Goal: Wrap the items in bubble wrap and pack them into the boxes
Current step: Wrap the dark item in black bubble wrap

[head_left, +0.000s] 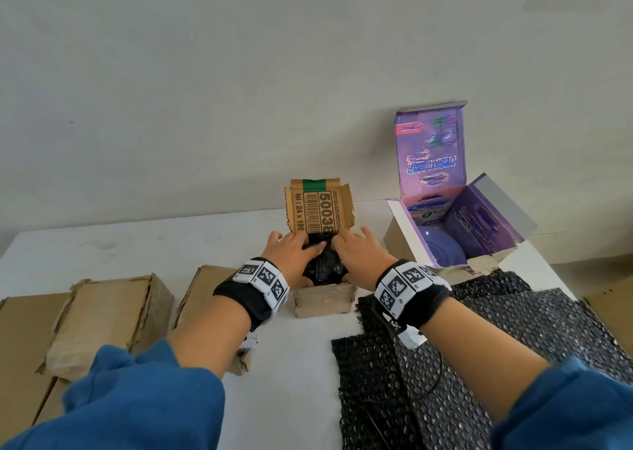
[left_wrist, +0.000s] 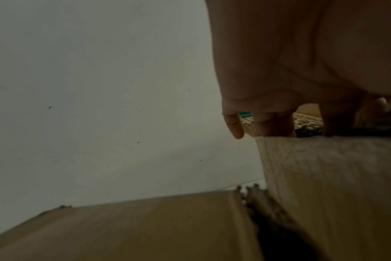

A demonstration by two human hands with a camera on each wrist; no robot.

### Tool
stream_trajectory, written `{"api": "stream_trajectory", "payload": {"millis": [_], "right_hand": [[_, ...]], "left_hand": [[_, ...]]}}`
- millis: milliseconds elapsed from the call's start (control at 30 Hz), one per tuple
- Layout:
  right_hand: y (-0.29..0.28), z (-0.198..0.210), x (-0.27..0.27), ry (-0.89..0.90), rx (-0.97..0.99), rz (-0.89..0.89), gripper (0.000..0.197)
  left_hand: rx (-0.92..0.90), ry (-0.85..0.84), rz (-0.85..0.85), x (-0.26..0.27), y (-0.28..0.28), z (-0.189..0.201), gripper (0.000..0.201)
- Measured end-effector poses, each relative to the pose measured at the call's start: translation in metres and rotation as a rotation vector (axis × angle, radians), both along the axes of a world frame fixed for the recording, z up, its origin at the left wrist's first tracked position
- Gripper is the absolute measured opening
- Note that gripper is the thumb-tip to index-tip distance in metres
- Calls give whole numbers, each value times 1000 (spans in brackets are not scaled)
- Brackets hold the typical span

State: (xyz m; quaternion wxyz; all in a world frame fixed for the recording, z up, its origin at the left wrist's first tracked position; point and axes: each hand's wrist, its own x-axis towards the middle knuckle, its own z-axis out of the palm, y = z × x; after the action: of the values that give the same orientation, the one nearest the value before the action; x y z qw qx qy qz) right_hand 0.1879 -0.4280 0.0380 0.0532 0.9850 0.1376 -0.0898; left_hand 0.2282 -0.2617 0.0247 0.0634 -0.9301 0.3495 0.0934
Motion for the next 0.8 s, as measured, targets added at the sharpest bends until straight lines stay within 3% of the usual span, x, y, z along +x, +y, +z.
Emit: {"api": "stream_trajectory", "payload": {"millis": [100, 233, 367, 500, 567, 633, 700, 800], "right_hand": [[-1, 1, -5, -90, -49, 10, 48], [-1, 2, -6, 2, 17, 48, 50], [-7, -4, -12, 1, 90, 32, 44], [-6, -3, -16, -47, 14, 32, 33], [-5, 4, -14, -47, 73, 9, 30], [-8, 11, -6, -64, 321, -127, 25], [-15, 13, 7, -132, 639, -384, 30], [-21, 9, 23, -9, 875, -667, 63]], "left_hand": [[-5, -1, 19, -1, 0, 1, 82], [-109, 16, -33, -4, -3, 6, 84], [-124, 44, -45, -7, -2, 4, 73], [-71, 27, -69, -9, -2, 5, 63], [-235, 28, -38, -6, 0, 10, 51], [-542, -10, 102, 0, 3, 17, 39], [-763, -25, 341, 10, 4, 21, 42], [-816, 312, 688, 27, 5, 25, 54]]}}
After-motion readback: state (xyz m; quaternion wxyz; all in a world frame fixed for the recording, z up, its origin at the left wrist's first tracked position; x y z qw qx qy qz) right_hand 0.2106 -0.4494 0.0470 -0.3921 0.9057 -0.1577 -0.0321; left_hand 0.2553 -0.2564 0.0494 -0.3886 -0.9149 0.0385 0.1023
